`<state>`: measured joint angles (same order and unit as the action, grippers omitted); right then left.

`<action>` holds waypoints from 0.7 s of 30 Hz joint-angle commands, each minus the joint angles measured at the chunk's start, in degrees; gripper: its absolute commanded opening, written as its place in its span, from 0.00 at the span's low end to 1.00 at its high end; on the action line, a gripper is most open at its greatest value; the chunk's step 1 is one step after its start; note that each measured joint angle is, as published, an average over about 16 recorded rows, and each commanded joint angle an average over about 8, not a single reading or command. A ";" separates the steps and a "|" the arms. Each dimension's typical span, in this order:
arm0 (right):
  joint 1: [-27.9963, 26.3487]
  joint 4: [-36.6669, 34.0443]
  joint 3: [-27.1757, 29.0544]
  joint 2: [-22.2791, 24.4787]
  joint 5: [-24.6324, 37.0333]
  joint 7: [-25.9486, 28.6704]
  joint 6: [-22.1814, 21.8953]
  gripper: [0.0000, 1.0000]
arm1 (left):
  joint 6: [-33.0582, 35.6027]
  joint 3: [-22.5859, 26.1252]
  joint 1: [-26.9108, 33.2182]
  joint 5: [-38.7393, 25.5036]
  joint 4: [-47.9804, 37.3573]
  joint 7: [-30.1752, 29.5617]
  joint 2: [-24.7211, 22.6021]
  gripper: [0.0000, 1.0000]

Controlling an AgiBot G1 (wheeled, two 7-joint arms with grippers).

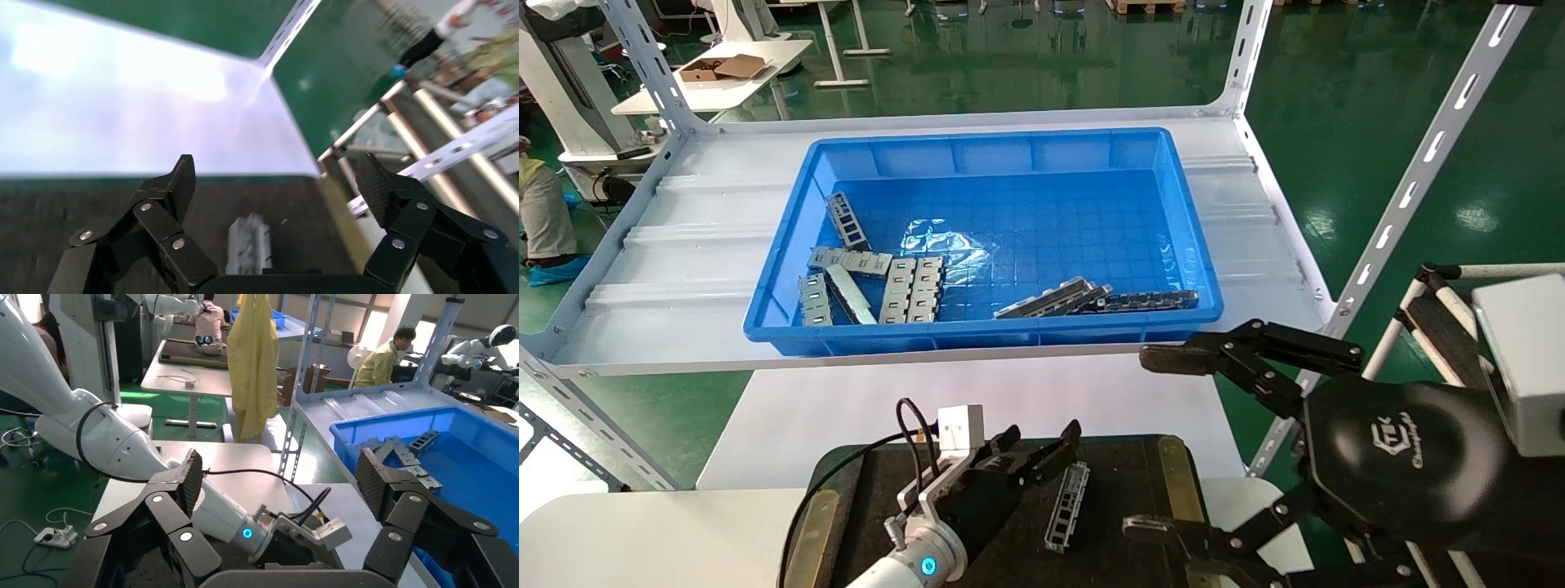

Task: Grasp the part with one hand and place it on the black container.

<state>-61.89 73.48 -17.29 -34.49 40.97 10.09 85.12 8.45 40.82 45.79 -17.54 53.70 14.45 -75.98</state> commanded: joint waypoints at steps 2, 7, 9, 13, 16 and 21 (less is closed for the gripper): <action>0.00 0.00 -0.01 0.00 -0.01 0.00 0.00 1.00 | 4.50 -3.51 -1.82 -1.02 1.30 2.51 0.71 1.00; 0.00 0.00 -0.02 0.01 -0.01 -0.01 -0.01 1.00 | 13.70 -7.64 -4.39 -1.35 -0.45 7.06 1.11 1.00; -0.01 0.00 -0.03 0.01 -0.02 -0.01 -0.01 1.00 | 16.40 -7.74 -4.61 -1.54 -1.74 7.58 1.56 1.00; -0.01 0.00 -0.04 0.02 -0.03 -0.02 -0.02 1.00 | 20.46 -6.28 -4.20 -2.20 -3.43 6.44 3.55 1.00; -0.01 0.00 -0.05 0.02 -0.03 -0.02 -0.02 1.00 | 22.82 -4.68 -3.65 -2.90 -3.47 4.57 5.84 1.00; -0.01 0.00 -0.06 0.02 -0.04 -0.03 -0.03 1.00 | 26.05 -1.83 -2.63 -4.36 -1.56 0.75 10.56 1.00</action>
<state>-61.90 73.48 -17.34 -34.46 40.93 10.06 85.10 34.25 38.94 43.15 -21.94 52.62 15.16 -65.33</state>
